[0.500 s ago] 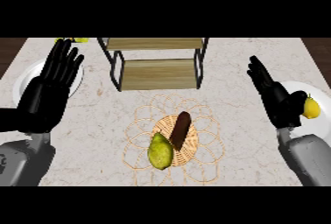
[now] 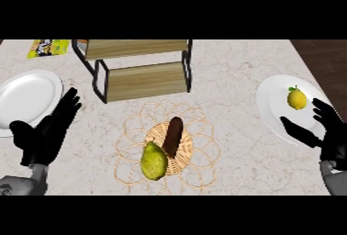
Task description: Pick the sweet potato from the placemat and place it in the tiered shelf
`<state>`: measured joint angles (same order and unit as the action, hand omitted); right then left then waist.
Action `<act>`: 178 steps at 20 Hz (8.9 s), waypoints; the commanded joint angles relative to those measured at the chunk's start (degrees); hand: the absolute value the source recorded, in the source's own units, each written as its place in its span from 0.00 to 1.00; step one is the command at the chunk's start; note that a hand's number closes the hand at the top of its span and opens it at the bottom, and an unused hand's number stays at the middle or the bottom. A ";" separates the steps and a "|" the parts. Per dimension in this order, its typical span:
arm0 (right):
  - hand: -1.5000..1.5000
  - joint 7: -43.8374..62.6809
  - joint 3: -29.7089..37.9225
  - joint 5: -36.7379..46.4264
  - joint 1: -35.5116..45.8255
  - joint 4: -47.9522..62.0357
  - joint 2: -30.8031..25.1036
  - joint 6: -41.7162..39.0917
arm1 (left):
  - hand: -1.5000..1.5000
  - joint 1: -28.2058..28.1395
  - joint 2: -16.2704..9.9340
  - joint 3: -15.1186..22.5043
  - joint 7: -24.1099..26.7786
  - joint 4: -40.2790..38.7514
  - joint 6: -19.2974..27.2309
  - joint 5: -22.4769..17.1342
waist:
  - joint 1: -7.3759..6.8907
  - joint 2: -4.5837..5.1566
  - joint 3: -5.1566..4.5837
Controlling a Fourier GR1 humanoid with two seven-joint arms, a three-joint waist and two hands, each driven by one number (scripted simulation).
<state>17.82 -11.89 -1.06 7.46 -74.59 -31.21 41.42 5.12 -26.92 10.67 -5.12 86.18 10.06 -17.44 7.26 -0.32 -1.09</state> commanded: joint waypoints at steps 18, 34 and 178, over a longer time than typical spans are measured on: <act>0.00 32.02 -17.75 34.88 -8.43 -2.36 20.15 9.42 | 0.50 -4.06 2.10 7.74 2.39 -4.56 -1.61 6.30 | -7.59 0.94 -0.22; 0.00 63.41 -16.10 50.89 2.05 -1.65 23.61 -16.91 | 0.50 -1.79 3.32 8.81 2.21 -5.43 -2.40 6.83 | -9.68 1.00 0.04; 0.00 3.56 46.55 38.86 61.11 31.66 23.63 5.76 | 0.50 -2.29 7.49 -0.61 2.02 -9.87 -7.72 11.50 | -5.33 -0.58 1.10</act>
<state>18.41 35.07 36.74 74.03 -39.01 -5.34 47.11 3.40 -17.92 11.65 -2.12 76.14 2.96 -5.31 0.30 -0.29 -0.02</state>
